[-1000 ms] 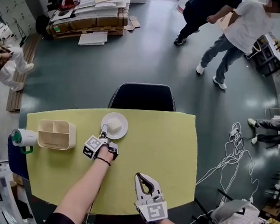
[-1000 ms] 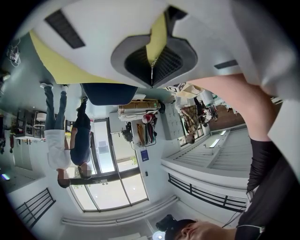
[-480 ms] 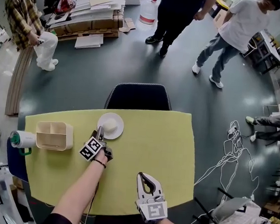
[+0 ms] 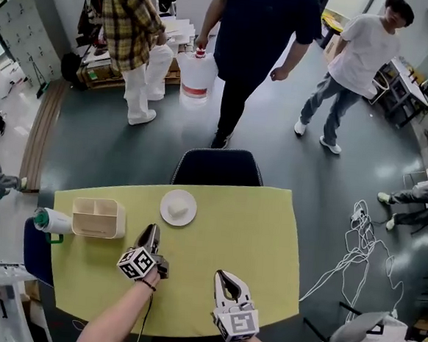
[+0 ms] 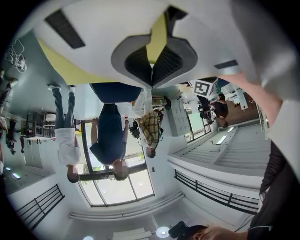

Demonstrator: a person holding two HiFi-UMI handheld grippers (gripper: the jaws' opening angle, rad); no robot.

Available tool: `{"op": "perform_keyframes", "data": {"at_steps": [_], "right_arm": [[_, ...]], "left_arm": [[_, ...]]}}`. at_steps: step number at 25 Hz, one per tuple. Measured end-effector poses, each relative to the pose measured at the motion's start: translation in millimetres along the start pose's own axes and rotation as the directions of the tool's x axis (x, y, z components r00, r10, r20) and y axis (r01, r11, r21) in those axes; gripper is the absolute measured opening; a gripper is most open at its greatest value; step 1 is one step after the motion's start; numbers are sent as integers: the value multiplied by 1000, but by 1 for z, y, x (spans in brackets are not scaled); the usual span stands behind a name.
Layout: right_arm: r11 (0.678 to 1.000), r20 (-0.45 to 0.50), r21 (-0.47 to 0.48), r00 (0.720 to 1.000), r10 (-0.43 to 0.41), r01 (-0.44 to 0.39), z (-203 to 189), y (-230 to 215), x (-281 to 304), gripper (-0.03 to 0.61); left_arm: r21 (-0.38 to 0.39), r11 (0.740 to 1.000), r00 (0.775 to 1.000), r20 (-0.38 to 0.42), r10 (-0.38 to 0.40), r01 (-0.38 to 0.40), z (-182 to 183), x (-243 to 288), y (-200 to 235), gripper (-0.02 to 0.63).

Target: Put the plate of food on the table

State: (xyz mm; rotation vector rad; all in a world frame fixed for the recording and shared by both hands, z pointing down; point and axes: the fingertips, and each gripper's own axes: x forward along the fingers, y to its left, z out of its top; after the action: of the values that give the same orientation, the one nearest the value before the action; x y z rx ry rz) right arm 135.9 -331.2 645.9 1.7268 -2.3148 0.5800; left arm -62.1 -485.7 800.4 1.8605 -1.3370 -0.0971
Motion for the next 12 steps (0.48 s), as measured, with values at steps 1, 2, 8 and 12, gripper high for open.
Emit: {"op": "perform_keyframes", "data": {"at_steps": [1, 2, 8, 12], "right_arm": [[1000, 1, 2, 1000, 6, -6, 0, 3, -2, 12], [1000, 3, 3, 1000, 11, -11, 0, 5, -5, 12], [999, 29, 0, 999, 42, -42, 17, 20, -21, 12], [999, 56, -3, 997, 51, -51, 32, 30, -35, 12]], "left_arm": [[10, 1000, 1000, 5, -18, 17, 3, -13, -7, 66], [19, 999, 999, 9, -33, 33, 6, -26, -14, 49], [81, 989, 991, 33, -127, 124, 26, -97, -61, 9], [111, 977, 982, 41, -186, 180, 37, -140, -92, 9]]}}
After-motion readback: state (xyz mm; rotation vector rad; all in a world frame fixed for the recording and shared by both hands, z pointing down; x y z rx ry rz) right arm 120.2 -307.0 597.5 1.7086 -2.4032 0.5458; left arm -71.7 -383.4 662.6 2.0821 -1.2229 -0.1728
